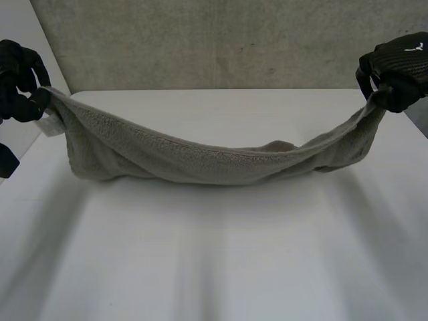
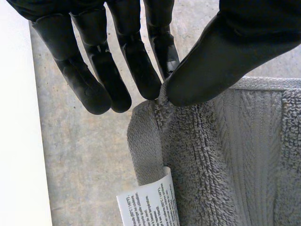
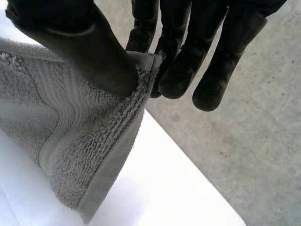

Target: Fold the towel.

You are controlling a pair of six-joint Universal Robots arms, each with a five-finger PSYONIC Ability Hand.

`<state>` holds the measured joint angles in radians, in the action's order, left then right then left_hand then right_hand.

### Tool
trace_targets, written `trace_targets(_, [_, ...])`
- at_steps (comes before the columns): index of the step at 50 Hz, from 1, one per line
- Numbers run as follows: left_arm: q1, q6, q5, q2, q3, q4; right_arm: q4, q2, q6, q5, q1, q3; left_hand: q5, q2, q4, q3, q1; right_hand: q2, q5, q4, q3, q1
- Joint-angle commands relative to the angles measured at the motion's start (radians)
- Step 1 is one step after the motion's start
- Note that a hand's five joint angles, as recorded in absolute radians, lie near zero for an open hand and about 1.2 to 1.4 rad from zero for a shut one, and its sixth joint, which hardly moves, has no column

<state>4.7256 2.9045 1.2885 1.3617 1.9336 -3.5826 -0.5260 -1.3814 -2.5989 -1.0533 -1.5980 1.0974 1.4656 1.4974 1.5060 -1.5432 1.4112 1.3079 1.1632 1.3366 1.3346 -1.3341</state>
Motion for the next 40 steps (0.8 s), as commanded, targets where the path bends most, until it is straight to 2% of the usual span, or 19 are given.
trace_targets(1, [0.007, 0.015, 0.0, 0.084, -0.024, -0.007, -0.014, 0.076, 0.013, -0.001, 0.004, -0.01, -0.244, -0.101, -0.11, 0.147, -0.015, 0.088, 0.059, 0.06, 0.062, -0.062])
trace_targets(10, [-0.016, 0.085, 0.003, 0.386, -0.148, 0.035, -0.02, 0.271, 0.135, -0.059, -0.031, -0.051, -0.244, -0.101, -0.11, 0.147, -0.015, 0.088, 0.059, 0.06, 0.062, -0.062])
trace_targets(12, [-0.057, 0.134, 0.015, 0.524, -0.262, 0.082, -0.022, 0.375, 0.19, -0.115, -0.086, -0.112, -0.244, -0.101, -0.11, 0.147, -0.015, 0.088, 0.059, 0.06, 0.062, -0.062])
trace_targets(13, [-0.058, 0.134, 0.015, 0.525, -0.263, 0.082, -0.022, 0.375, 0.191, -0.116, -0.086, -0.113, -0.244, -0.101, -0.11, 0.147, -0.015, 0.088, 0.059, 0.06, 0.062, -0.062])
trace_targets(15, [-0.11, 0.185, 0.028, 0.646, -0.42, 0.166, -0.022, 0.465, 0.227, -0.201, -0.163, -0.25, -0.244, -0.101, -0.11, 0.147, -0.015, 0.088, 0.059, 0.06, 0.062, -0.062])
trace_targets(16, [-0.11, 0.185, 0.028, 0.646, -0.421, 0.166, -0.022, 0.466, 0.227, -0.201, -0.163, -0.251, -0.244, -0.101, -0.11, 0.147, -0.015, 0.088, 0.059, 0.06, 0.062, -0.062])
trace_targets(17, [-0.131, 0.205, 0.049, 0.689, -0.515, 0.214, -0.022, 0.501, 0.237, -0.23, -0.189, -0.343, -0.244, -0.101, -0.11, 0.147, -0.015, 0.088, 0.059, 0.06, 0.062, -0.062])
trace_targets(18, [-0.131, 0.205, 0.049, 0.689, -0.516, 0.214, -0.022, 0.501, 0.237, -0.231, -0.189, -0.344, -0.244, -0.101, -0.11, 0.147, -0.015, 0.088, 0.059, 0.06, 0.062, -0.062])
trace_targets(20, [-0.16, 0.214, 0.096, 0.714, -0.713, 0.28, 0.01, 0.554, 0.218, -0.255, -0.229, -0.59, -0.244, -0.101, -0.11, 0.147, -0.015, 0.088, 0.059, 0.06, 0.062, -0.062])
trace_targets(21, [-0.161, 0.214, 0.097, 0.714, -0.714, 0.28, 0.011, 0.555, 0.218, -0.255, -0.229, -0.591, -0.244, -0.101, -0.11, 0.147, -0.015, 0.088, 0.059, 0.06, 0.062, -0.062])
trace_targets(23, [-0.182, 0.206, 0.126, 0.705, -0.905, 0.277, 0.131, 0.581, 0.136, -0.252, -0.253, -0.855, -0.244, -0.101, -0.11, 0.147, -0.015, 0.088, 0.059, 0.06, 0.062, -0.062])
trace_targets(24, [-0.182, 0.206, 0.126, 0.705, -0.906, 0.277, 0.132, 0.581, 0.135, -0.252, -0.254, -0.857, -0.244, -0.101, -0.11, 0.147, -0.015, 0.088, 0.059, 0.06, 0.062, -0.062])
trace_targets(25, [-0.2, 0.208, 0.126, 0.694, -0.995, 0.257, 0.22, 0.582, 0.044, -0.254, -0.27, -0.948, -0.244, -0.101, -0.11, 0.147, -0.015, 0.088, 0.059, 0.06, 0.062, -0.062])
trace_targets(26, [-0.2, 0.208, 0.126, 0.694, -0.996, 0.257, 0.221, 0.582, 0.043, -0.254, -0.27, -0.949, -0.244, -0.101, -0.11, 0.147, -0.015, 0.088, 0.059, 0.06, 0.062, -0.062])
trace_targets(28, [-0.214, 0.2, 0.136, 0.656, -1.125, 0.162, 0.376, 0.572, -0.172, -0.266, -0.263, -1.04, -0.244, -0.101, -0.11, 0.147, -0.015, 0.088, 0.059, 0.06, 0.062, -0.062])
trace_targets(29, [-0.214, 0.2, 0.137, 0.656, -1.125, 0.162, 0.377, 0.571, -0.173, -0.266, -0.263, -1.041, -0.244, -0.101, -0.11, 0.147, -0.015, 0.088, 0.059, 0.06, 0.062, -0.062])
trace_targets(31, [-0.219, 0.176, 0.143, 0.619, -1.162, 0.041, 0.455, 0.55, -0.318, -0.264, -0.244, -1.056, -0.244, -0.101, -0.11, 0.147, -0.015, 0.088, 0.059, 0.06, 0.062, -0.062])
trace_targets(36, [-0.213, 0.134, 0.173, 0.602, -1.153, -0.062, 0.423, 0.527, -0.314, -0.243, -0.229, -1.024, -0.244, -0.101, -0.11, 0.147, -0.015, 0.088, 0.059, 0.06, 0.062, -0.062])
trace_targets(40, [-0.197, 0.127, 0.19, 0.603, -1.107, -0.059, 0.377, 0.528, -0.276, -0.221, -0.229, -0.984, -0.244, -0.101, -0.11, 0.147, -0.015, 0.088, 0.059, 0.06, 0.062, -0.062])
